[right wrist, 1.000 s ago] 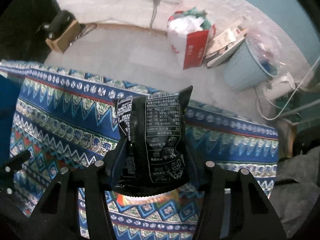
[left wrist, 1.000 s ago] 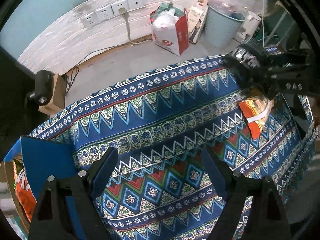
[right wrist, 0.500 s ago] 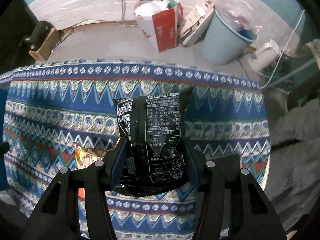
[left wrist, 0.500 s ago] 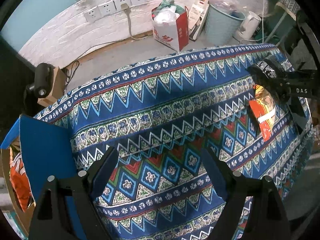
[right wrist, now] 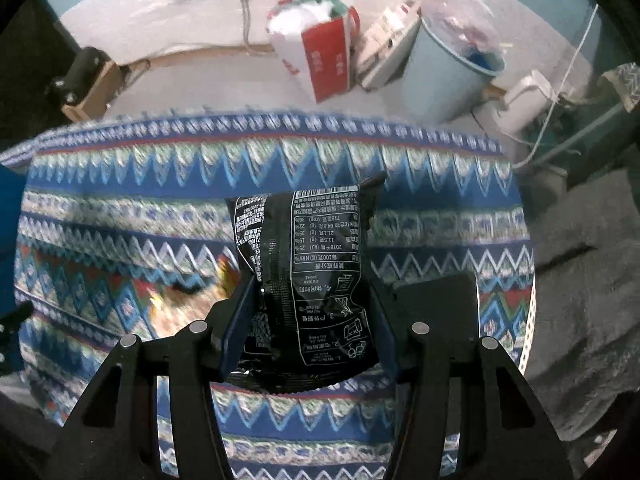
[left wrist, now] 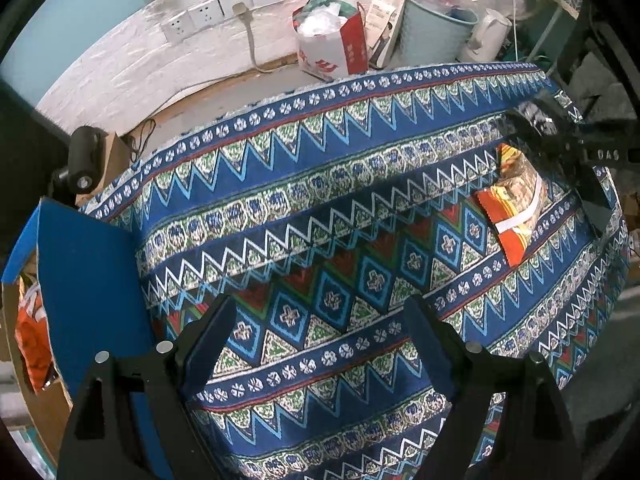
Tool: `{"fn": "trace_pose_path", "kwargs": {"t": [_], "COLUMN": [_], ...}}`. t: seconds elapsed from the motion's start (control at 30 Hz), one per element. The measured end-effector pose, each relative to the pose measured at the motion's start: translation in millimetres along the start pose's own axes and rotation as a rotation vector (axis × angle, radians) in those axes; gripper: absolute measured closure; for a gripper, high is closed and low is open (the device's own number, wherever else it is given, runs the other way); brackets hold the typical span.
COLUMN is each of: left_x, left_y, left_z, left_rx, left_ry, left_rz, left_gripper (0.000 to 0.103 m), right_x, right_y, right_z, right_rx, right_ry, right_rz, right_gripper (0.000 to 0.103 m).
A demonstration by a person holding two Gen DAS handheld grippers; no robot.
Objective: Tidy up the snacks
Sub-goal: 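Reach left tool to the orange-and-white chip bag while right tool holds black bag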
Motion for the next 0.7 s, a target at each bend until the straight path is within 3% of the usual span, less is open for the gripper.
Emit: {"fn": "trace_pose_path", "kwargs": {"t": [0.23,0.7], "left_x": [-8,-9], "left_y": [-4,-2], "left_z": [8,37], "left_rx": [-0.03,-0.067], "left_ry": [0.047,0.052], "left_rz": [0.022,0.027], "left_gripper": [0.016,0.016], "right_x": [-15,-112], "right_y": [-16,-12], "right_z": [26,65], "right_rx": [-0.062,-0.085], "right_ry": [0.025,0.061], "right_rz": [-0.005,-0.143], "right_gripper": [0.05,0.05]}}
Point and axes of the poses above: each gripper's, at about its wrist camera, not at the fingertips, and y roughly against the way its jaws point, x to its right, z to its underside, the point moved 1 cm from there along -y, roughly the way its jaws point, and after that the axes turned 11 degrees about y, right-handed, at the moved point
